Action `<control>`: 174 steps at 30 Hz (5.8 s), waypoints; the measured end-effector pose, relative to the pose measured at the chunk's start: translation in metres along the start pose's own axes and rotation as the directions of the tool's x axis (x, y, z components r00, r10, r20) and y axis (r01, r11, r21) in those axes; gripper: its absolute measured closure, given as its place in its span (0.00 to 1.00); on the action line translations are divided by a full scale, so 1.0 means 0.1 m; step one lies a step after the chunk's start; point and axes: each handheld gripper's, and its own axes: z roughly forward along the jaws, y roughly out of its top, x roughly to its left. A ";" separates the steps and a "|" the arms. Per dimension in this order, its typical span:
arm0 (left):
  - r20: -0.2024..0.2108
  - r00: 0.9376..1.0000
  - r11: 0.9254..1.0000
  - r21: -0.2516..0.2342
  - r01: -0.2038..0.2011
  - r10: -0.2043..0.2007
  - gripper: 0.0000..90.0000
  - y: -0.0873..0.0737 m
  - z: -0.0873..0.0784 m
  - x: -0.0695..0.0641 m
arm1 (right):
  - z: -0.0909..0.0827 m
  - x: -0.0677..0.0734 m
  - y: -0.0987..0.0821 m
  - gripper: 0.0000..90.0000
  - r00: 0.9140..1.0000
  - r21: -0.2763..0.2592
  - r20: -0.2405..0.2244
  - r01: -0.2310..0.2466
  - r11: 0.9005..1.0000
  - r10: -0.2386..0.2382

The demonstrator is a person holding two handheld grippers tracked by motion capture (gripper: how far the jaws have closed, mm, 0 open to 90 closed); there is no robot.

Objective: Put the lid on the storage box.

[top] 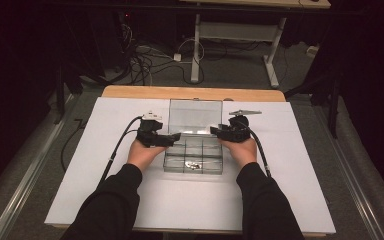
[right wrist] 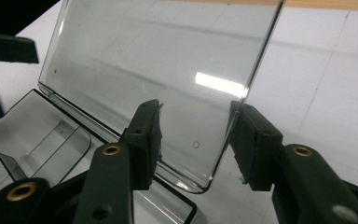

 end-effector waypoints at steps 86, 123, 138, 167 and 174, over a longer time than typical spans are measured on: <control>-0.101 0.987 0.989 -0.069 -0.131 0.124 0.71 -0.52 -0.56 -0.49 | -0.97 0.71 -0.86 1.00 0.967 -0.154 0.029 0.254 0.955 -0.253; -0.069 0.996 0.996 -0.072 -0.059 0.054 0.37 -1.20 -1.11 -0.35 | -1.00 0.71 -0.94 1.00 0.967 -0.145 0.026 0.255 0.956 -0.254; -0.131 0.989 0.996 -0.048 -0.074 0.067 0.02 -1.44 -1.32 -0.31 | -1.03 0.69 -1.00 1.00 0.969 -0.118 0.026 0.246 0.962 -0.245; -0.101 0.992 0.995 -0.068 -0.077 0.070 0.00 -1.39 -1.31 -0.25 | -1.21 0.47 -1.20 0.61 0.979 -0.124 0.056 0.199 0.972 -0.194; -0.094 0.992 0.993 -0.073 -0.095 0.088 0.00 -1.34 -1.26 -0.27 | -1.49 0.29 -1.32 0.15 0.984 -0.246 0.109 0.161 0.956 -0.137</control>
